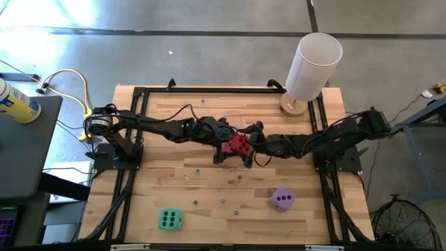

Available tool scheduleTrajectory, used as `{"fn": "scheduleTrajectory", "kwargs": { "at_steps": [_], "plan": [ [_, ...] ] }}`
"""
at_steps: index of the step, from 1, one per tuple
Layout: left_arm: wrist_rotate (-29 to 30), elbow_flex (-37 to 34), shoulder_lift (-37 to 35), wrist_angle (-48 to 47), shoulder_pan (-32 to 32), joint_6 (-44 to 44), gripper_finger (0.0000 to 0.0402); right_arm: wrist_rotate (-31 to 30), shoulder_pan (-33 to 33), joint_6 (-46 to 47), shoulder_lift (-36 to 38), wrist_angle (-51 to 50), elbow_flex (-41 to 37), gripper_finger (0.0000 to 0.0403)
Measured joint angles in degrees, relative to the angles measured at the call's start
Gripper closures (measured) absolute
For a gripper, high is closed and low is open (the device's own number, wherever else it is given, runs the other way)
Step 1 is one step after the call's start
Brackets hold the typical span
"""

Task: Pick & Place Dice
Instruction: Put the large red dice into the transparent bin, then put the small blue dice into the transparent bin

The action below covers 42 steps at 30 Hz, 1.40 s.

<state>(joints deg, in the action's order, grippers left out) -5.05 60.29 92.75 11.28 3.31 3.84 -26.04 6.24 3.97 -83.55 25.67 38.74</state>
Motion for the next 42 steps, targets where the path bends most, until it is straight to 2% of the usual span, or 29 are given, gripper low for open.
{"fn": "scheduleTrajectory", "kwargs": {
  "at_steps": [16,19,25,32,37,42],
  "plan": [
    [0.6,0.0,0.0,-0.6,-0.1,0.5,0.0002,2.9,-0.8,7.9,0.0,-8.5,-0.1,0.0003],
    [-0.2,0.7,-0.6,2.1,-0.2,-0.2,0.0002,3.6,-0.8,8.0,-0.7,-12.5,-0.7,0.0003],
    [0.1,0.3,-0.5,0.6,-0.2,-0.6,0.0002,5.3,-1.6,9.7,-2.6,-12.3,-0.4,0.0003],
    [0.4,0.4,-0.6,0.7,-0.2,-0.4,0.0002,4.5,-1.3,5.8,-3.0,-9.7,-0.3,0.0003],
    [0.5,0.3,-1.2,0.4,-0.2,-0.3,0.0002,4.0,-0.8,1.7,0.0,-8.2,-0.3,0.0003],
    [0.6,0.3,-3.2,-1.3,-0.2,0.5,0.0002,-2.7,0.7,-2.9,4.9,-8.9,-0.3,0.0003]
  ]
}}
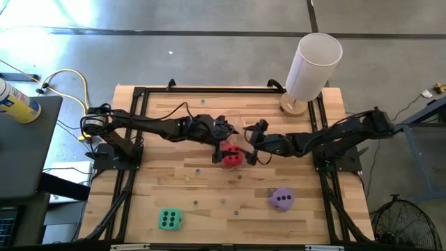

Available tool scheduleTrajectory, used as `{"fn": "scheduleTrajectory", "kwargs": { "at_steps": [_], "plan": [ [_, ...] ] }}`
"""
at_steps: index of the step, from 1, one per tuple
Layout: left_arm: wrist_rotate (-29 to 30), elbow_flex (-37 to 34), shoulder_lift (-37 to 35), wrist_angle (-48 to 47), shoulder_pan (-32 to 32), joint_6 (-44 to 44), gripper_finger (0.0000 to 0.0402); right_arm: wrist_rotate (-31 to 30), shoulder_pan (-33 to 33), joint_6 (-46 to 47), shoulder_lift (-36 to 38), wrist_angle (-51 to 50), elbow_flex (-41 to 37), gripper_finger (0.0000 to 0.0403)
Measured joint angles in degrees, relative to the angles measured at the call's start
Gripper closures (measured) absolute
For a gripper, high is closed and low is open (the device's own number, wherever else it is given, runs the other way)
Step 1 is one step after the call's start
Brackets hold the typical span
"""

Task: Pick & Place Dice
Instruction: Put the small blue dice into the transparent bin

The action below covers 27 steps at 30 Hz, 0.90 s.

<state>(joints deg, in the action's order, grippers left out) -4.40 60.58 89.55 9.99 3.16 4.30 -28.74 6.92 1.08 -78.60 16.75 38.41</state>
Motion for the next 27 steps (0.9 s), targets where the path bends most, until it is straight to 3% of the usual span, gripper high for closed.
{"fn": "scheduleTrajectory", "kwargs": {
  "at_steps": [4,14,17,22,27],
  "plan": [
    [0.0,0.0,-2.4,-5.0,0.0,0.8,0.0002,-3.5,2.1,-1.8,4.6,-1.3,0.1,0.0003],
    [2.4,0.0,-12.8,-23.9,-1.4,0.1,0.0002,-2.9,10.3,2.7,15.5,-15.4,0.1,0.0003],
    [5.3,0.0,-16.3,-31.5,-3.2,-1.1,0.0002,-2.8,12.6,5.3,16.6,-17.6,0.1,0.0003],
    [5.0,-0.1,-18.7,-48.3,-5.9,-3.5,0.0002,-2.8,15.3,7.8,16.4,-17.9,0.1,0.0003],
    [4.7,-0.6,-17.8,-53.5,-7.9,-7.9,0.0002,-2.8,16.1,10.3,16.4,-17.9,0.1,0.0003]
  ]
}}
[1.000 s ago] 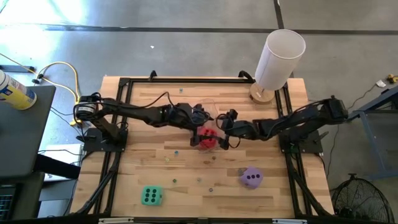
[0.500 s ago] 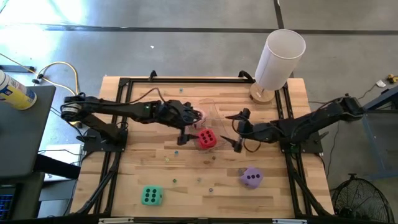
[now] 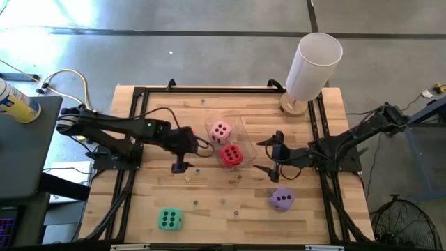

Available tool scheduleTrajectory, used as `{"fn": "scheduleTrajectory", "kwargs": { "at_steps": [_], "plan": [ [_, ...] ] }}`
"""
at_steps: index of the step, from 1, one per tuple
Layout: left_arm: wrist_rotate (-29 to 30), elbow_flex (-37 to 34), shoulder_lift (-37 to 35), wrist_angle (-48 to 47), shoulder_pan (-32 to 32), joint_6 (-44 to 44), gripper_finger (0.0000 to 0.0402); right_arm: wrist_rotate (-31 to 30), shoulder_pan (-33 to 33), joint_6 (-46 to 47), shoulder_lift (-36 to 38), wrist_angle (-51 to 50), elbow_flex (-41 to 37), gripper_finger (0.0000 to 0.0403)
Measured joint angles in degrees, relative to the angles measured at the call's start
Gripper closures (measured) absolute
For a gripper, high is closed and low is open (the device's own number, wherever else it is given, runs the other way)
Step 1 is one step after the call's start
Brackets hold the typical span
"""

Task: Pick & Place Dice
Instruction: Put the small blue dice into the transparent bin

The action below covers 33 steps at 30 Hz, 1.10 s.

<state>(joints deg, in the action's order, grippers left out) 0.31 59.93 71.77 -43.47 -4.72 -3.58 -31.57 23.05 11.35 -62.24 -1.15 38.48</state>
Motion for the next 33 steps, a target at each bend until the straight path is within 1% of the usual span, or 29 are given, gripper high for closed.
{"fn": "scheduleTrajectory", "kwargs": {
  "at_steps": [2,7,11,14,20,23,26,28,33],
  "plan": [
    [-0.1,-0.9,0.6,-0.1,-0.4,-1.6,0.0002,0.0,0.0,1.0,0.0,0.0,0.0,0.0003],
    [-0.2,-2.4,2.5,-0.6,-0.5,-2.3,0.0002,0.2,0.0,1.1,0.0,-0.1,0.0,0.0003],
    [-0.2,-2.4,4.3,0.0,-0.5,-2.8,0.0002,0.2,0.0,1.0,0.0,-0.7,0.0,0.0003],
    [-1.1,-2.4,5.4,0.3,-0.7,-4.9,0.0002,0.2,0.0,0.9,0.0,-1.5,0.0,0.0003],
    [-2.1,-2.4,6.6,3.4,-0.8,-4.3,0.0002,0.2,0.0,1.0,0.0,-2.1,0.0,0.0003],
    [-2.1,-2.4,6.7,4.9,-1.0,-7.3,0.0002,0.2,0.0,1.1,0.0,-2.1,0.0,0.0003],
    [-2.0,-2.4,6.9,4.4,-1.3,-7.9,0.0002,0.2,0.0,1.1,0.0,-2.2,0.0,0.0003],
    [-0.8,-2.4,7.2,4.9,-1.8,-7.1,0.0002,0.2,0.0,1.1,0.0,-2.3,0.0,0.0003],
    [8.5,-2.4,8.0,5.4,-2.8,1.8,0.0002,0.2,0.0,0.9,0.0,-2.3,0.0,0.0003]
  ]
}}
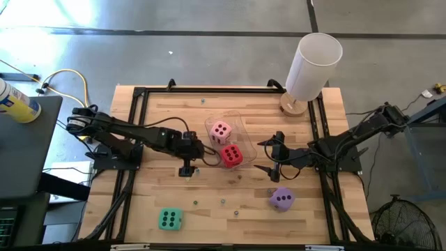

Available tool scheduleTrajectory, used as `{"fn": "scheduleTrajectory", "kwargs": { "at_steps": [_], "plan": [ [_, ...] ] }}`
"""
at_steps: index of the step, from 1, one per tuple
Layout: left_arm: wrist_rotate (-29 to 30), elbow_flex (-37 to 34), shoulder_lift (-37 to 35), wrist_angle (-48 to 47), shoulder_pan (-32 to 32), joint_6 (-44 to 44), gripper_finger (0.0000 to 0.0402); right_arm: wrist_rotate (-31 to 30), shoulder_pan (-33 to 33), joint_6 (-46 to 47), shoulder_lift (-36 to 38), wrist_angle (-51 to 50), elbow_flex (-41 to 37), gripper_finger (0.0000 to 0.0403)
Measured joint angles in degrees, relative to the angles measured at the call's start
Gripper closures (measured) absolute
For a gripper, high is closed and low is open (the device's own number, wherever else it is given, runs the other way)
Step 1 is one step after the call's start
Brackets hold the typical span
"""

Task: Pick & Place Dice
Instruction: Put the small blue dice into the transparent bin

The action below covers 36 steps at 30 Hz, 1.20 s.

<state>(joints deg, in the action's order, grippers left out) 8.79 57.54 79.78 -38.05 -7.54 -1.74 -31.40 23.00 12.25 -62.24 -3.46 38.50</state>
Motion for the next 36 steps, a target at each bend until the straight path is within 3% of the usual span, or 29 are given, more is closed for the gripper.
{"fn": "scheduleTrajectory", "kwargs": {
  "at_steps": [4,9,17,26,30,36],
  "plan": [
    [4.9,0.0,0.7,0.9,-0.9,7.6,0.0002,0.0,0.0,-0.5,0.0,-0.2,0.0,0.0003],
    [5.8,0.0,1.2,2.8,-1.1,14.6,0.0002,0.0,-0.4,-3.5,0.0,-0.2,0.0,0.0003],
    [6.4,0.0,1.2,7.0,-0.8,10.7,0.0002,-0.1,-2.5,-6.5,0.0,0.2,0.0,0.0003],
    [8.2,0.4,0.2,8.7,-3.7,9.9,0.0002,-0.1,-6.3,-20.0,0.0,9.8,0.0,0.0003],
    [8.1,1.0,-1.6,8.7,-6.9,10.3,0.0002,0.6,-7.0,-15.1,0.0,11.5,0.0,0.0003],
    [8.1,1.0,-2.3,7.4,-8.5,7.2,0.0002,8.0,-6.9,-7.7,0.0,8.7,0.0,0.0003]
  ]
}}
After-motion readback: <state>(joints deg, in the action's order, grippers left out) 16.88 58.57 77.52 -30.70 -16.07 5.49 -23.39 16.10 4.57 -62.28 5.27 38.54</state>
